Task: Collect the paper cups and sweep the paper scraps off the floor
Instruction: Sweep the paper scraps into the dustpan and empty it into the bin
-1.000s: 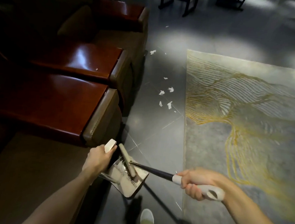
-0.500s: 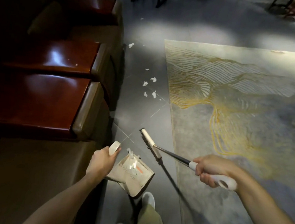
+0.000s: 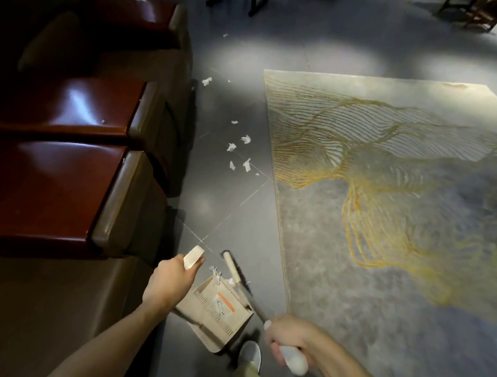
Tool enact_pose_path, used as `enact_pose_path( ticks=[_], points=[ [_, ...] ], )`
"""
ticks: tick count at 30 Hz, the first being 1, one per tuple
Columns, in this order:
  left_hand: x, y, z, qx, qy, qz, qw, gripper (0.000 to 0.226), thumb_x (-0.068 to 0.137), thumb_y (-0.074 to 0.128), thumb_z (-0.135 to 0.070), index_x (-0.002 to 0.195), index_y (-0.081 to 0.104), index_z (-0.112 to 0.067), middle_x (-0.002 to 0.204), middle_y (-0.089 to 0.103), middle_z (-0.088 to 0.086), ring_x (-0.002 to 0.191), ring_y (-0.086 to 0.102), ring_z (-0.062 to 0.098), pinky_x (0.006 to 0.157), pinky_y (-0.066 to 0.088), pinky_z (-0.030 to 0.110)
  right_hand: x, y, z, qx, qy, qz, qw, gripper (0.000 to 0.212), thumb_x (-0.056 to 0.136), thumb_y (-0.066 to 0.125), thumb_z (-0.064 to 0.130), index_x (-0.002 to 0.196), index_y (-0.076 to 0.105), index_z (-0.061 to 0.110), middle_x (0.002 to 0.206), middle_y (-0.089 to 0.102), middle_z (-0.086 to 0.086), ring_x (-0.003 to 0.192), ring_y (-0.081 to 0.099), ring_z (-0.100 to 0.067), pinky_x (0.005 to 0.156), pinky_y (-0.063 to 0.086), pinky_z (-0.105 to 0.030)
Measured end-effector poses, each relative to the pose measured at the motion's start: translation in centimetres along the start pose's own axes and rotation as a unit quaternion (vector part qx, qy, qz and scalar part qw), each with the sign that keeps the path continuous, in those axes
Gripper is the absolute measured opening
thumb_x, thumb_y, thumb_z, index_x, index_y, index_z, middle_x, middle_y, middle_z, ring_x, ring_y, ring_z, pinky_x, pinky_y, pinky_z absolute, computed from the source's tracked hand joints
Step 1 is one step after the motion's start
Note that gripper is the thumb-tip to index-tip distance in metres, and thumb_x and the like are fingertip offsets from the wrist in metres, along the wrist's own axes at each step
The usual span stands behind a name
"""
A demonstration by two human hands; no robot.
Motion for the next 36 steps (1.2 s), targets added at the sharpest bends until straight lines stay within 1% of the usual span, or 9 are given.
enact_pose_path(
  ticks=[6, 9, 13, 15, 17, 23, 29, 33, 36],
  points=[
    [3.4, -1.3, -3.4, 0.030, 0.002, -0.033, 0.999, 0.035, 0.092, 0.046, -0.054, 0.087, 0.054, -0.020, 0.071, 0.057, -0.006, 0.060, 0.056, 0.008, 0.046, 0.033, 0.017, -3.0, -7.0, 5.0, 0.148, 0.025, 0.078, 0.986, 0.026, 0.091, 0.032, -0.006, 0.083, 0.044, 0.015, 0.045, 0.037, -0.001, 0.027, 0.034, -0.003, 0.027, 0.027, -0.010],
    [5.4, -2.9, -4.9, 0.023, -0.006, -0.062, 0.998, 0.036, 0.093, 0.047, -0.051, 0.088, 0.054, -0.016, 0.071, 0.057, -0.002, 0.060, 0.054, 0.009, 0.048, 0.033, 0.020, -4.6, -9.9, 9.1, 0.107, -0.027, 0.055, 0.992, 0.044, 0.088, 0.036, -0.008, 0.122, 0.049, 0.016, 0.045, 0.039, -0.001, 0.029, 0.035, -0.004, 0.029, 0.027, -0.011],
    [8.6, -5.3, -7.3, 0.013, -0.006, -0.100, 0.995, 0.040, 0.095, 0.046, -0.048, 0.086, 0.056, -0.010, 0.075, 0.061, 0.005, 0.059, 0.052, 0.010, 0.050, 0.032, 0.023, -6.2, -12.9, 14.6, 0.107, -0.068, 0.048, 0.991, 0.027, 0.086, 0.037, -0.008, 0.102, 0.047, 0.012, 0.049, 0.039, 0.000, 0.030, 0.036, -0.005, 0.030, 0.029, -0.011],
    [10.7, -6.5, -8.5, 0.009, -0.003, -0.123, 0.992, 0.040, 0.095, 0.046, -0.047, 0.083, 0.055, -0.010, 0.075, 0.061, 0.006, 0.059, 0.051, 0.011, 0.050, 0.030, 0.022, -6.2, -14.8, 17.2, 0.106, -0.085, 0.025, 0.990, 0.035, 0.087, 0.038, -0.007, 0.111, 0.054, 0.013, 0.048, 0.039, 0.000, 0.030, 0.036, -0.005, 0.030, 0.028, -0.011],
    [13.3, -7.6, -9.4, -0.001, 0.000, -0.141, 0.990, 0.040, 0.095, 0.047, -0.046, 0.079, 0.054, -0.011, 0.073, 0.059, 0.004, 0.058, 0.050, 0.011, 0.049, 0.028, 0.019, -5.7, -16.8, 20.4, 0.112, -0.103, 0.003, 0.988, 0.052, 0.087, 0.038, -0.008, 0.137, 0.043, 0.002, 0.049, 0.040, 0.000, 0.030, 0.036, -0.005, 0.030, 0.028, -0.011],
    [21.3, -9.9, -10.8, -0.021, 0.004, -0.175, 0.984, 0.035, 0.094, 0.048, -0.047, 0.077, 0.053, -0.017, 0.067, 0.053, -0.004, 0.054, 0.044, 0.005, 0.049, 0.026, 0.018, -3.3, -21.8, 29.5, 0.159, -0.125, -0.026, 0.979, 0.060, 0.089, 0.032, -0.009, 0.147, 0.024, 0.002, 0.044, 0.035, 0.001, 0.027, 0.033, -0.005, 0.029, 0.026, -0.009],
    [26.4, -11.9, -12.1, -0.043, -0.002, -0.178, 0.983, 0.036, 0.093, 0.048, -0.050, 0.081, 0.059, -0.017, 0.069, 0.060, -0.003, 0.059, 0.055, 0.010, 0.049, 0.031, 0.021, -0.1, -24.5, 35.7, 0.161, -0.130, -0.024, 0.978, 0.051, 0.089, 0.034, -0.008, 0.136, 0.037, 0.012, 0.050, 0.037, 0.000, 0.028, 0.035, -0.006, 0.030, 0.028, -0.009],
    [26.2, -12.4, -11.7, -0.052, -0.032, -0.181, 0.982, 0.037, 0.094, 0.048, -0.049, 0.080, 0.058, -0.016, 0.074, 0.062, 0.003, 0.062, 0.053, 0.010, 0.054, 0.033, 0.027, 1.4, -25.0, 37.4, 0.134, -0.117, -0.012, 0.984, 0.030, 0.087, 0.035, -0.007, 0.099, 0.050, 0.017, 0.053, 0.037, -0.001, 0.029, 0.036, -0.005, 0.030, 0.029, -0.010],
    [23.9, -12.4, -10.5, -0.051, -0.052, -0.178, 0.981, 0.041, 0.094, 0.047, -0.049, 0.072, 0.052, -0.015, 0.070, 0.059, 0.003, 0.063, 0.053, 0.014, 0.056, 0.032, 0.030, 1.9, -24.5, 37.4, 0.099, -0.107, 0.001, 0.989, 0.023, 0.086, 0.037, -0.007, 0.092, 0.047, 0.012, 0.055, 0.039, -0.002, 0.029, 0.036, -0.006, 0.030, 0.030, -0.011]
  ],
)
Point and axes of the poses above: each hand's wrist, its own x-axis towards the middle knuckle, its own y-axis out of the palm, z = x × y, the point moved 10 cm from there along x, towards the middle knuckle
